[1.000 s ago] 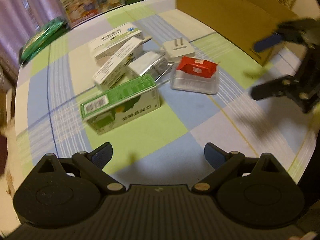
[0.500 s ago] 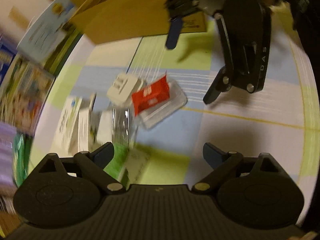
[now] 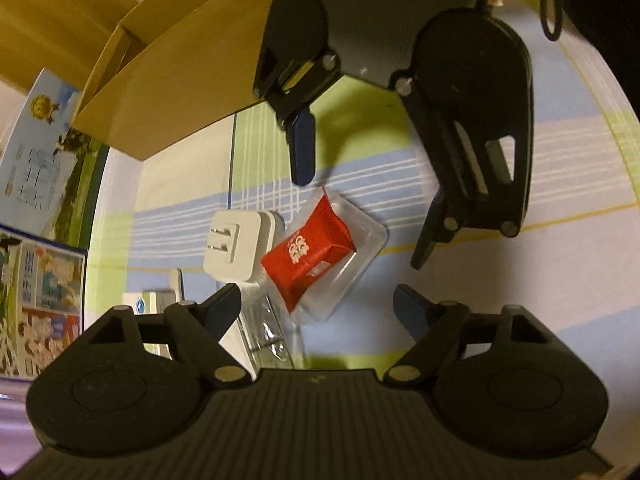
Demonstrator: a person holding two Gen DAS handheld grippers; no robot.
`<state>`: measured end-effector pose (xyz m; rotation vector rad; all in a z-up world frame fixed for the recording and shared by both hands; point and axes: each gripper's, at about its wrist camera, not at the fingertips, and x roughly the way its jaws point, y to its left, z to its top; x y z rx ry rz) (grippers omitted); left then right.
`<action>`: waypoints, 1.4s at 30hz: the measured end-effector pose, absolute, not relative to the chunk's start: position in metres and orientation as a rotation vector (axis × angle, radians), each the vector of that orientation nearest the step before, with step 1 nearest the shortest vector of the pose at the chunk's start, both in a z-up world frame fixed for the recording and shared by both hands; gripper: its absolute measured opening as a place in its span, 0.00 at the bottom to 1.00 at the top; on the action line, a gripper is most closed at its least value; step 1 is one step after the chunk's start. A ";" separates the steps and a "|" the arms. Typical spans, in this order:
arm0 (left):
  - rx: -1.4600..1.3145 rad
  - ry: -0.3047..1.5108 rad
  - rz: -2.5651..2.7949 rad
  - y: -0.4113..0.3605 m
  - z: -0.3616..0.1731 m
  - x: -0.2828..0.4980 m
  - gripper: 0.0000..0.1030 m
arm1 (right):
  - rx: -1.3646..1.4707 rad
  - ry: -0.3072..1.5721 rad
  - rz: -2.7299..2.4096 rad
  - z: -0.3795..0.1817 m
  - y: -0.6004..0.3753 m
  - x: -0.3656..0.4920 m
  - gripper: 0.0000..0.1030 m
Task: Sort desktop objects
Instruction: 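Grasp the red candy packet with the left tool while the right tool grasps the clear tray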
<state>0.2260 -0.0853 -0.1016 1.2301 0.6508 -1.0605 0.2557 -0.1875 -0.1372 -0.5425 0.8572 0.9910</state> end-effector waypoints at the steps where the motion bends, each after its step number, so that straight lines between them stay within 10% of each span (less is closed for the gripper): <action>1: 1.236 0.647 -1.067 -0.086 -0.102 0.227 0.78 | -0.544 0.855 0.995 -0.138 -0.187 0.257 0.82; 8: 1.269 0.629 -1.117 -0.092 -0.105 0.228 0.72 | -0.592 0.848 1.025 -0.146 -0.183 0.257 0.55; 42: 1.182 0.713 -1.248 -0.103 -0.089 0.174 0.19 | -0.663 0.867 1.170 -0.140 -0.209 0.189 0.54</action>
